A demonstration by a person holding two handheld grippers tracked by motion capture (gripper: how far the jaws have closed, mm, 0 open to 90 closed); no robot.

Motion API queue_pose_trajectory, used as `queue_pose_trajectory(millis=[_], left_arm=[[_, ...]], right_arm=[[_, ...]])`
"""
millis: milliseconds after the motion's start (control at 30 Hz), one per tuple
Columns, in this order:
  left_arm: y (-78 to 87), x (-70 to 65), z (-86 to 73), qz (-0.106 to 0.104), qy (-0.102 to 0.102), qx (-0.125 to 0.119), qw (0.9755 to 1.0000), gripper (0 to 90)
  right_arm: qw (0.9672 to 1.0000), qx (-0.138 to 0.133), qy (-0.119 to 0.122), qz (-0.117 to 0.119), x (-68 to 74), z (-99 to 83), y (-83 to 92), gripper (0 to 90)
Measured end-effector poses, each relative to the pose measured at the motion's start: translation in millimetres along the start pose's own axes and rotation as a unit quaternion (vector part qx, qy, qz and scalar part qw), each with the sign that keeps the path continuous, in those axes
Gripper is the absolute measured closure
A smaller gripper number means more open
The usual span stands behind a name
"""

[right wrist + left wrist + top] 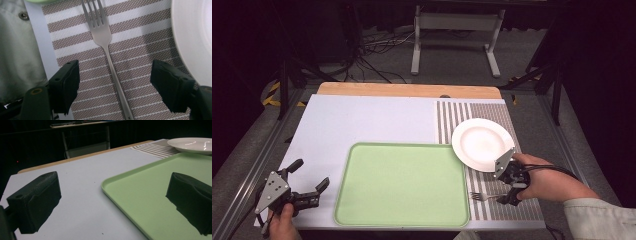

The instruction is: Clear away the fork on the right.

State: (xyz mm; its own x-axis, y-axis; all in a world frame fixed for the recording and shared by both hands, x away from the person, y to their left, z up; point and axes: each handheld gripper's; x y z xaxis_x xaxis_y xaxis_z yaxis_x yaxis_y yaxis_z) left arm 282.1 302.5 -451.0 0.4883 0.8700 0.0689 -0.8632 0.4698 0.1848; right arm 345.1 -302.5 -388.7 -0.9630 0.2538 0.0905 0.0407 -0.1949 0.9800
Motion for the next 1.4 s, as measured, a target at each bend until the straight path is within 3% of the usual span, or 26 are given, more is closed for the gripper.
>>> queue_pose_trajectory(millis=[333, 600, 733, 800, 833, 1167, 1400], left_arm=[[0.0, 0.1, 0.4, 0.002, -0.003, -0.002, 1.0000, 0.3], [0.1, 0.1, 0.4, 0.002, -0.002, -0.002, 1.0000, 0.3], [0.5, 0.2, 0.6, 0.002, -0.003, -0.002, 1.0000, 0.3], [0.5, 0.2, 0.5, 0.002, -0.003, -0.002, 1.0000, 0.3], [0.3, 0.1, 0.4, 0.002, -0.003, -0.003, 1.0000, 0.3], [0.4, 0.2, 0.4, 0.002, -0.003, -0.002, 1.0000, 0.3], [0.3, 0.0, 0.3, 0.002, -0.002, -0.003, 1.0000, 0.3]], right_arm=[[1.0000, -0.001, 0.005, -0.008, 1.5, 1.6, -3.9, 34.7], [0.9980, 0.037, 0.049, -0.011, 1.9, 4.3, -11.7, 47.4], [0.9936, 0.075, 0.083, -0.013, 1.3, 5.2, -18.0, 57.3], [0.9928, 0.082, 0.087, -0.012, 1.3, 5.3, -19.1, 59.0], [0.9898, 0.097, 0.103, -0.013, 1.0, 6.2, -21.0, 63.6], [0.9815, 0.131, 0.139, -0.014, 1.6, 8.1, -27.4, 83.7], [0.9796, 0.137, 0.146, -0.017, 2.9, 9.4, -28.5, 84.6]])
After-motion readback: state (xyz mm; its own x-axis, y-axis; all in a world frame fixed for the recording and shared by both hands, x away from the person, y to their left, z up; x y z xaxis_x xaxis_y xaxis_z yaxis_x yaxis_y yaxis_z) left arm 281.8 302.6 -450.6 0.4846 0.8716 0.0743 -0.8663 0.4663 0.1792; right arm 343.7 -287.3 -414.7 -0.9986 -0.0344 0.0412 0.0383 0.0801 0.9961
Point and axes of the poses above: each handheld gripper's, and its own axes: y roughly backward along the jaws, z roughly out of its top, x roughly to its left, and after that the axes turned 4 degrees about z, right-handed
